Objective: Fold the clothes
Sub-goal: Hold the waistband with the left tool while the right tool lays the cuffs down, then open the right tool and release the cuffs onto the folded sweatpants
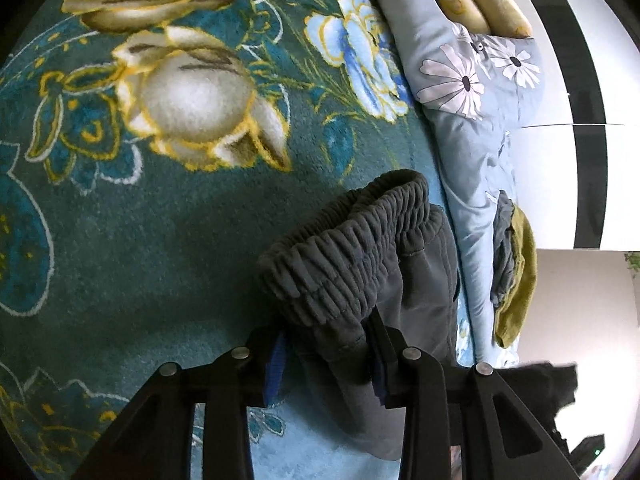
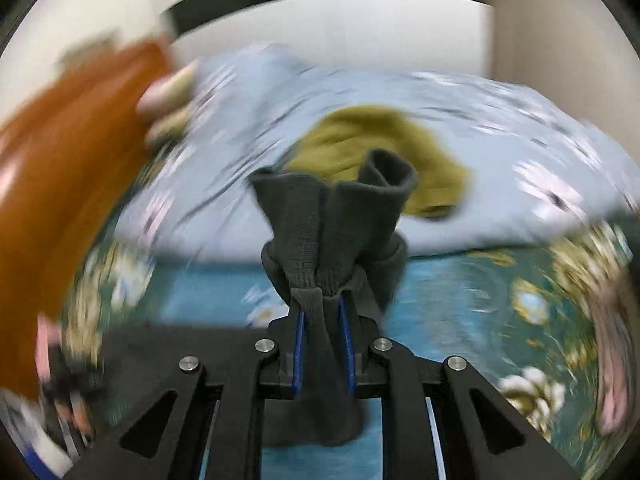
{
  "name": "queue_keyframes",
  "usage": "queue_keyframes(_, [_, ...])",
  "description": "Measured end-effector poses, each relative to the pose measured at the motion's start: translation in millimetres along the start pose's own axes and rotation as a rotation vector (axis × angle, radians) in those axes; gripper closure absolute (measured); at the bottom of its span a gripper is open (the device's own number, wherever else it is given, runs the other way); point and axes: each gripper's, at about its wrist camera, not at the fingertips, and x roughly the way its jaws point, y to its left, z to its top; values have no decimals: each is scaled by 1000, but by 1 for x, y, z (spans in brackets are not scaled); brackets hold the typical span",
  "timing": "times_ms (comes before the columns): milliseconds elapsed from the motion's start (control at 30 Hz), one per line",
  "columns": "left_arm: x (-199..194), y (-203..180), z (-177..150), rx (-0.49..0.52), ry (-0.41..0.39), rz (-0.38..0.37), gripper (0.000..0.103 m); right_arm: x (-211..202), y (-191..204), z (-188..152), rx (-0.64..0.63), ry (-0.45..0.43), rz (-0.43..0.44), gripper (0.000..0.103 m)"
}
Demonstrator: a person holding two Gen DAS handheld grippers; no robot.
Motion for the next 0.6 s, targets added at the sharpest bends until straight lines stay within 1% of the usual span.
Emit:
queue_keyframes(33, [0, 0, 0, 1, 0, -3, 64, 13, 19, -5, -42, 32, 7, 86])
queue_keyframes(67, [0, 0, 0, 2, 1, -7, 64, 32, 44, -13, -89, 81, 17, 86])
queue_keyframes(133, [-2, 1, 0, -1, 5, -20, 63, 65, 82, -27, -167, 171, 23, 86])
queue_keyframes(300, [0, 9, 0, -19, 19, -58, 62, 112, 132, -68, -302, 337, -9, 86])
queue_keyframes(333, [1, 11, 0, -25, 22, -65, 62, 116, 139, -75, -322, 362, -13, 86])
queue_keyframes(433, [5, 17, -1, -46, 33, -81, 60, 122, 149, -87, -372, 422, -10, 80])
queue_keyframes(467, [6, 19, -1, -54, 37, -86, 58, 122, 150, -89, -383, 439, 0, 74])
queue_keyframes(500, [7, 21, -1, -61, 40, -90, 56, 120, 150, -90, -378, 446, 23, 68])
queue_keyframes(533, [7, 22, -1, -65, 43, -94, 55, 117, 150, -91, -368, 451, 51, 65])
queue_keyframes(567, [8, 23, -1, -68, 45, -98, 54, 111, 149, -89, -351, 451, 91, 60])
queue_keyframes(600, [9, 24, 0, -71, 47, -101, 53, 105, 147, -87, -332, 449, 135, 58])
